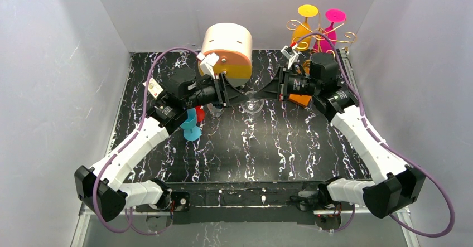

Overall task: Take the wine glass off the wine glass rack
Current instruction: Place the wine glass at the center of the board.

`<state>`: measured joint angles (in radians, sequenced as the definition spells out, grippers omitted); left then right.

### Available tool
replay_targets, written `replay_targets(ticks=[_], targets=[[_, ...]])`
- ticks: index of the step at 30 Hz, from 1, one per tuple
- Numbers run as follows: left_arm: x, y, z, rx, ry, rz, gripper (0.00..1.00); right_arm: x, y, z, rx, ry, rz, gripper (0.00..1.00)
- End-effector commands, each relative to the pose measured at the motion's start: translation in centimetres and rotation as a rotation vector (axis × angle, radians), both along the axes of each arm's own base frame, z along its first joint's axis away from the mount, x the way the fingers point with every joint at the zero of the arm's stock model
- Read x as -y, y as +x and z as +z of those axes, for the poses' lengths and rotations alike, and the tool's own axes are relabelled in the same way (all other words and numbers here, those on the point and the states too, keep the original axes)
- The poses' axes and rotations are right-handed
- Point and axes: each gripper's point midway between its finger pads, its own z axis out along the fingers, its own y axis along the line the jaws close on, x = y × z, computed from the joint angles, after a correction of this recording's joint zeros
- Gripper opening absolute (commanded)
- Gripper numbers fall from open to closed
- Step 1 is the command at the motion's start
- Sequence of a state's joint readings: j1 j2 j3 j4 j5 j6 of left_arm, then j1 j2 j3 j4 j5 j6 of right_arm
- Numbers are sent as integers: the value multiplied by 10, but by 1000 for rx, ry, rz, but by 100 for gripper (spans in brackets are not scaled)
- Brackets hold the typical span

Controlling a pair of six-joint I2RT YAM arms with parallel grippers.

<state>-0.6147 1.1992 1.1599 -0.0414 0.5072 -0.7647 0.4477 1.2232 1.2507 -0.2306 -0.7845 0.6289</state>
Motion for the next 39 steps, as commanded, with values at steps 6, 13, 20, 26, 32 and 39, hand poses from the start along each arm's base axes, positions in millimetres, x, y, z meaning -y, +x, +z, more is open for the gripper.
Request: replay_targets(ticks=[6,13,20,26,32,39], targets=[[10,-17,17,41,-72,-97,25,-1,-16,21,85,75,54,1],[15,-19,13,36,-70,-113,19,-2,-19,22,84,87,71,1],[20,-19,10,30,-68,-128,3,-2,-21,22,82,100,81,1],[19,-18,10,45,-64,-114,0,-1,-25,16,59,94,85,3],[16,-19,14,80,-63,-107,0,6,-33,10,34,82,54,52],[14,-19,16,115,-57,-110,0,14,-44,0,-6,91,12,71]])
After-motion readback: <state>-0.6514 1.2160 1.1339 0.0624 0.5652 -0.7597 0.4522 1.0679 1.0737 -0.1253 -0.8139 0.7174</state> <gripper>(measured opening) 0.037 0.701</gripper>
